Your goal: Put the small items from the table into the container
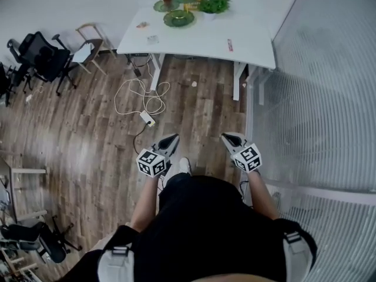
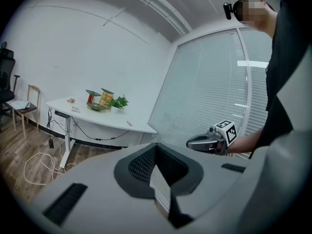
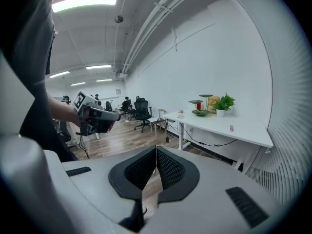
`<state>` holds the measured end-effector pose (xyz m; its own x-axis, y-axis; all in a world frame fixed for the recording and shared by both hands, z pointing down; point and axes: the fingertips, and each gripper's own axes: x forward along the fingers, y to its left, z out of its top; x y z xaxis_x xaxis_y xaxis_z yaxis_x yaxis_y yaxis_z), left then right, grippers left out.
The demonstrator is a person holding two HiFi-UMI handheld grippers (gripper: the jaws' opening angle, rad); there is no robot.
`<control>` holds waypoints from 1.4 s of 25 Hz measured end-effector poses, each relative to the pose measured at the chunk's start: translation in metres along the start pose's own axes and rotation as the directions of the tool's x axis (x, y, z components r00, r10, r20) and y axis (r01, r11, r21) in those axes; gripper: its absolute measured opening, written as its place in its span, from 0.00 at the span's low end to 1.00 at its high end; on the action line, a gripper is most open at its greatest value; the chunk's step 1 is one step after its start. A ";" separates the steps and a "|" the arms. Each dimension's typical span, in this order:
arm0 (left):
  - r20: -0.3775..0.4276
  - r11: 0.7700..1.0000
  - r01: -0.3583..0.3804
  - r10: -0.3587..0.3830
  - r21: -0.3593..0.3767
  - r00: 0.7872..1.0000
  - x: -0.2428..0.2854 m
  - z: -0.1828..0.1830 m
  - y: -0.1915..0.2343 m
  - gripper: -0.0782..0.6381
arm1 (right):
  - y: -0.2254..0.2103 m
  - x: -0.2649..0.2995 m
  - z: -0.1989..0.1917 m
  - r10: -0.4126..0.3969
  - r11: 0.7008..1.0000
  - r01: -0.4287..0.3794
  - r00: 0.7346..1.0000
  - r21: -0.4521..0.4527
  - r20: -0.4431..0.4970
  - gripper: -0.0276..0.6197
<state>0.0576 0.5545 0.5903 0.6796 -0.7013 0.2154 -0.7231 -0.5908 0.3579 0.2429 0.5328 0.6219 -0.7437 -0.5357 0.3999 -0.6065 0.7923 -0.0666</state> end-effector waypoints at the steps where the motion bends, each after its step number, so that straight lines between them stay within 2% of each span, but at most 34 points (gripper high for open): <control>1: -0.002 1.000 0.010 -0.010 0.005 1.000 0.003 0.005 0.008 0.11 | -0.003 0.007 0.004 -0.009 1.000 0.009 1.000 0.003 0.001 0.08; 10: -0.017 0.998 0.063 -0.063 0.027 0.998 0.006 0.039 0.080 0.11 | -0.011 0.071 0.036 -0.065 0.998 0.065 0.998 0.010 0.006 0.08; 15: -0.030 0.999 0.050 -0.050 0.014 0.998 -0.002 0.042 0.115 0.11 | -0.009 0.098 0.045 -0.073 0.997 0.073 0.997 0.021 -0.004 0.08; 21: -0.035 0.999 0.034 -0.035 -0.016 0.999 -0.002 0.042 0.135 0.11 | -0.018 0.115 0.050 -0.066 0.997 0.067 0.998 0.027 -0.021 0.08; 29: -0.023 0.999 -0.011 0.010 -0.043 1.000 0.023 0.047 0.158 0.11 | -0.054 0.147 0.054 -0.020 1.000 0.021 0.999 0.015 -0.038 0.08; 35: -0.030 0.998 -0.048 0.047 -0.051 0.998 0.061 0.063 0.178 0.11 | -0.107 0.175 0.075 0.014 1.000 -0.014 0.999 0.002 -0.030 0.08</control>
<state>-0.0374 0.3808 0.6097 0.6483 -0.7158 0.2595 -0.7479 -0.5348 0.3932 0.1565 0.3323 0.6308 -0.7433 -0.5158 0.4260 -0.5968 0.7989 -0.0741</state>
